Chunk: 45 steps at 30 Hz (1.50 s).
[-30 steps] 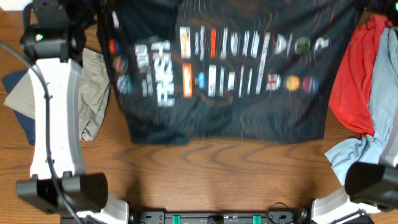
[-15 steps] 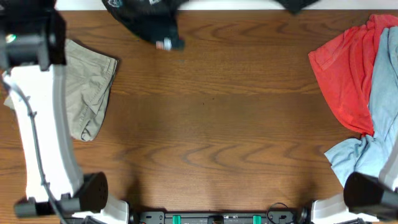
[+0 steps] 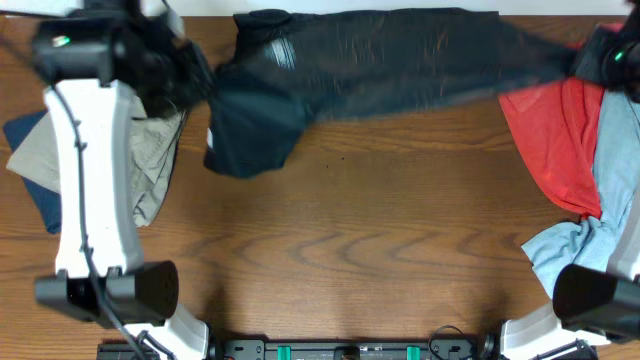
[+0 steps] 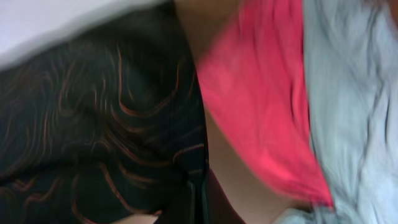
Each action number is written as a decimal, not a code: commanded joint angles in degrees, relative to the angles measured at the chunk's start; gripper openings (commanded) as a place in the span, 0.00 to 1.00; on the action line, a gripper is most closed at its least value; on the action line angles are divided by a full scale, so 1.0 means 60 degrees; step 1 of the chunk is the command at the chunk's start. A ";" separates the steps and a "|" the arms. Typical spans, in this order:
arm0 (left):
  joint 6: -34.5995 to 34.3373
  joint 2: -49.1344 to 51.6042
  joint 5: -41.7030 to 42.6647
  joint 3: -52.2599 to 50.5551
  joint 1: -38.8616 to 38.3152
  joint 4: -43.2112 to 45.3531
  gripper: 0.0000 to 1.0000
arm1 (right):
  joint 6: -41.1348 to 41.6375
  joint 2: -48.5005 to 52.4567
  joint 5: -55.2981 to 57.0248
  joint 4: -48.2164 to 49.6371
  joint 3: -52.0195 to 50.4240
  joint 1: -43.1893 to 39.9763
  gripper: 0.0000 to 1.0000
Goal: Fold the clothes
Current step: 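Lay the jersey down flat, pulling both grippers back toward the robot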
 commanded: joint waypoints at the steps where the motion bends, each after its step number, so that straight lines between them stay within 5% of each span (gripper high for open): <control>1: 0.1078 0.0080 -0.0138 -0.1228 -0.0149 -0.0368 0.06 | -0.0528 0.0219 0.0273 -0.0612 -0.0736 0.0051 0.01; 13: 0.1096 -0.0025 -0.0608 -0.6619 -0.0153 0.0095 0.06 | -0.0517 0.0204 0.0262 -0.0565 -0.5890 -0.0291 0.01; 21: 0.1056 -0.1519 -0.1118 -0.9227 -0.0153 0.0685 0.06 | -0.0299 -0.0146 0.0310 -0.0080 -0.7905 -0.0907 0.01; 32: -0.0015 -0.4717 -0.1111 -1.0061 -0.0142 0.0823 0.06 | -0.0131 -0.1861 0.0299 0.0291 -0.8812 -0.1501 0.01; 45: -0.1111 -0.5034 -0.1104 -1.0061 0.0627 0.4790 0.06 | -0.0131 -0.2393 -0.1632 0.3402 -0.8812 -0.1443 0.01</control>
